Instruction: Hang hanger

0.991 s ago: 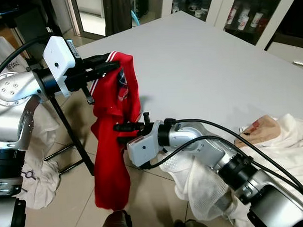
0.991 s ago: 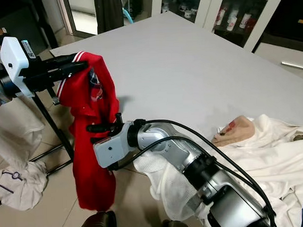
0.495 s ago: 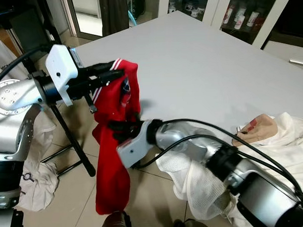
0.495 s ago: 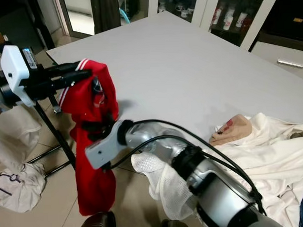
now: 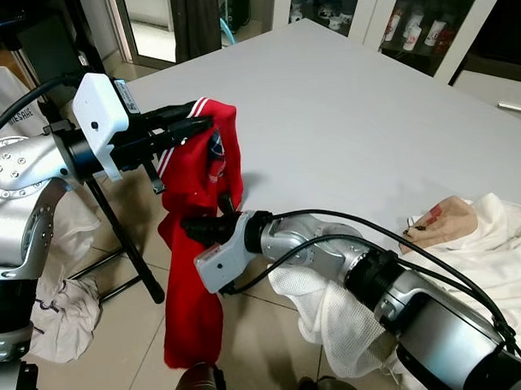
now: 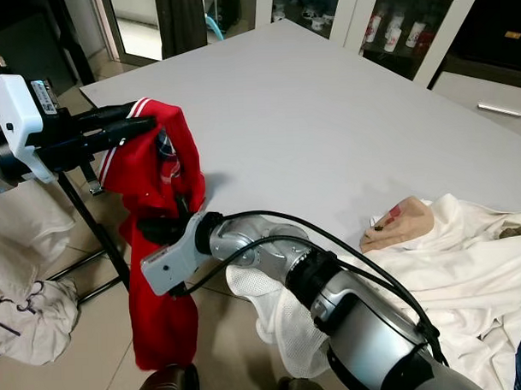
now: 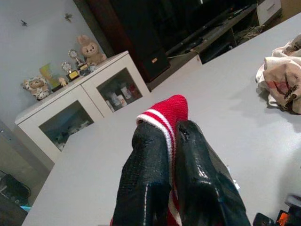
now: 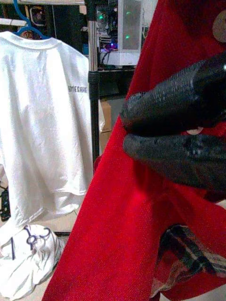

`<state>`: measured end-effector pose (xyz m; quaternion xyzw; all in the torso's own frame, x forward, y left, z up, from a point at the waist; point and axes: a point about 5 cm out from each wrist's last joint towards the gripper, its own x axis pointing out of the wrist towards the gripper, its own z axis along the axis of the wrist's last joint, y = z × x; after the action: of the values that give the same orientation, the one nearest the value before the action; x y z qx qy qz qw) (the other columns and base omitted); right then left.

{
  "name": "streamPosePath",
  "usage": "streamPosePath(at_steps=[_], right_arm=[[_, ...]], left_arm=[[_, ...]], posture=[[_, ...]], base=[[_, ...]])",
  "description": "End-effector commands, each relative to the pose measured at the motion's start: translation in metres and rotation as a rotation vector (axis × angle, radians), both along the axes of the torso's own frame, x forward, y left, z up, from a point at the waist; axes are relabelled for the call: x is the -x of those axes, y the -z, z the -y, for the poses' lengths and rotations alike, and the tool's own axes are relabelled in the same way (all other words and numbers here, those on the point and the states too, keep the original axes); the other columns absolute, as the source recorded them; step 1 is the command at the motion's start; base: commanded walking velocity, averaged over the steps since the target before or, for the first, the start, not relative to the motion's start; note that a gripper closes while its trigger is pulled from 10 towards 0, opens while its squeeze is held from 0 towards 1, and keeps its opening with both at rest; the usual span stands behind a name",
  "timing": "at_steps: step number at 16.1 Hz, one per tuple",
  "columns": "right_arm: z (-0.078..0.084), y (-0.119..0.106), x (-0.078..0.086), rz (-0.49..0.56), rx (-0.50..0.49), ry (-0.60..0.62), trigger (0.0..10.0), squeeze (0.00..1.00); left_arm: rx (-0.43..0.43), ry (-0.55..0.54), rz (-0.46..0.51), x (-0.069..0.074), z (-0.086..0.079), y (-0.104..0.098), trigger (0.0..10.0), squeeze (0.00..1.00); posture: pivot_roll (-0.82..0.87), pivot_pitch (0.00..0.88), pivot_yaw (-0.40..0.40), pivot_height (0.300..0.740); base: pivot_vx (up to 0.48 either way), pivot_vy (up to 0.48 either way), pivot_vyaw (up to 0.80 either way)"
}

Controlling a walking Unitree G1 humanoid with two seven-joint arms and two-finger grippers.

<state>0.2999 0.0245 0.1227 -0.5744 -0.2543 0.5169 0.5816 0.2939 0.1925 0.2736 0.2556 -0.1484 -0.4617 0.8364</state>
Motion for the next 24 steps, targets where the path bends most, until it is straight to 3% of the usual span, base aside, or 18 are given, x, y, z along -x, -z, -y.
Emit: streamPosePath(at_steps=[1,6,9,13,17,21,23,24], right_arm=[[0.001,-0.004,-0.003,0.015,-0.008,0.007,0.0,0.29],[0.023,-0.029,-0.011,0.029,-0.162,0.014,0.0,0.31],[0.041,-0.035,-0.009,0.022,-0.202,0.008,0.0,0.3],[0.051,-0.039,-0.005,0.016,-0.221,0.003,0.0,0.3],[0.071,-0.051,0.002,-0.001,-0.264,-0.023,0.0,0.3],[0.074,-0.067,0.002,0.026,-0.313,-0.05,0.0,0.3],[0.071,-0.061,0.006,-0.01,-0.29,-0.062,0.0,0.29],[0.069,-0.057,0.007,-0.04,-0.295,-0.052,5.9,0.29]], left_arm=[[0.007,0.008,0.05,0.005,0.001,-0.011,10.0,0.0],[0.001,-0.009,0.038,0.008,-0.002,-0.003,10.0,0.0],[0.019,-0.025,0.042,0.009,-0.004,-0.002,10.0,0.0],[0.028,-0.046,0.039,0.011,-0.008,-0.001,10.0,0.0],[0.03,-0.126,0.049,0.012,-0.02,0.005,10.0,0.0],[0.097,-0.153,0.068,0.014,-0.023,0.002,10.0,0.0],[0.106,-0.158,0.086,0.015,-0.024,-0.004,10.0,0.0],[0.103,-0.162,0.097,0.015,-0.026,-0.007,10.0,0.0]], posture=[[0.12,0.058,-0.02,0.74],[0.1,0.051,-0.023,0.74],[0.09,0.047,-0.023,0.74],[0.09,0.046,-0.015,0.74],[0.08,0.052,-0.005,0.74],[0.09,0.058,-0.004,0.74],[0.09,0.058,-0.005,0.74],[0.1,0.058,-0.005,0.74]], base=[[0.0,0.0,0.0],[0.0,0.0,0.0],[0.0,0.0,0.0],[0.0,0.0,0.0],[0.0,0.0,0.0],[0.0,0.0,0.0],[0.0,0.0,0.0],[0.0,0.0,0.0]])
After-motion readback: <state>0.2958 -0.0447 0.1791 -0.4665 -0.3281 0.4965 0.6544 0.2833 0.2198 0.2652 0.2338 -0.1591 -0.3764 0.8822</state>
